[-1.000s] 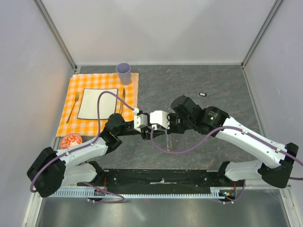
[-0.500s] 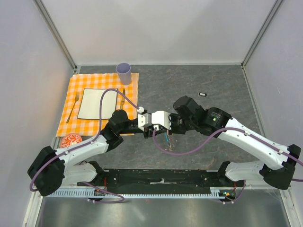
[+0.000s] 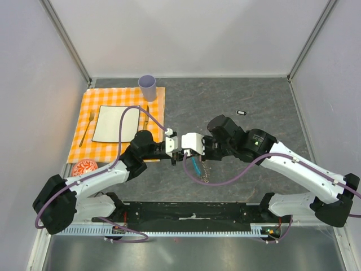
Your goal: Put the keys on the keyring
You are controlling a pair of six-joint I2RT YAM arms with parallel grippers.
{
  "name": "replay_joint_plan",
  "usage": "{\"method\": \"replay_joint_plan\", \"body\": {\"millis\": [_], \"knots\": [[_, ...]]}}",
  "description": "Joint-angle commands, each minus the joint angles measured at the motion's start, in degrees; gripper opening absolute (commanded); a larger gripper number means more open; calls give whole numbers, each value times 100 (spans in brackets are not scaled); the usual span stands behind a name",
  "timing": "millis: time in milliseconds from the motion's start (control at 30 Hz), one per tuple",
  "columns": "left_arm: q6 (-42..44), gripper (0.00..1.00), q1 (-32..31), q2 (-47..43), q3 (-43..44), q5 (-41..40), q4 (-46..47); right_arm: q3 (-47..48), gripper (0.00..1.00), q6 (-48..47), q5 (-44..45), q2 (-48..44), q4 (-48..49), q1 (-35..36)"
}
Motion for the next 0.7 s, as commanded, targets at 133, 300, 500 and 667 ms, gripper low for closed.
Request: {"method": "replay_joint_plan", "body": {"millis": [133, 300, 500, 667], "knots": [[193, 2, -18, -186, 76, -606, -301, -240, 0, 226, 124, -462, 743, 15], [-210, 2, -18, -493, -476, -1046, 735, -907, 19, 699, 299, -1007, 1567, -20], [-878, 2, -18, -468, -925, -1169, 2255, -1724, 20, 1254, -112, -1816, 2596, -468], [-1336, 2, -18, -283, -1119, -1187, 3276, -2350, 20, 1868, -965, -2107, 3318, -872]]}}
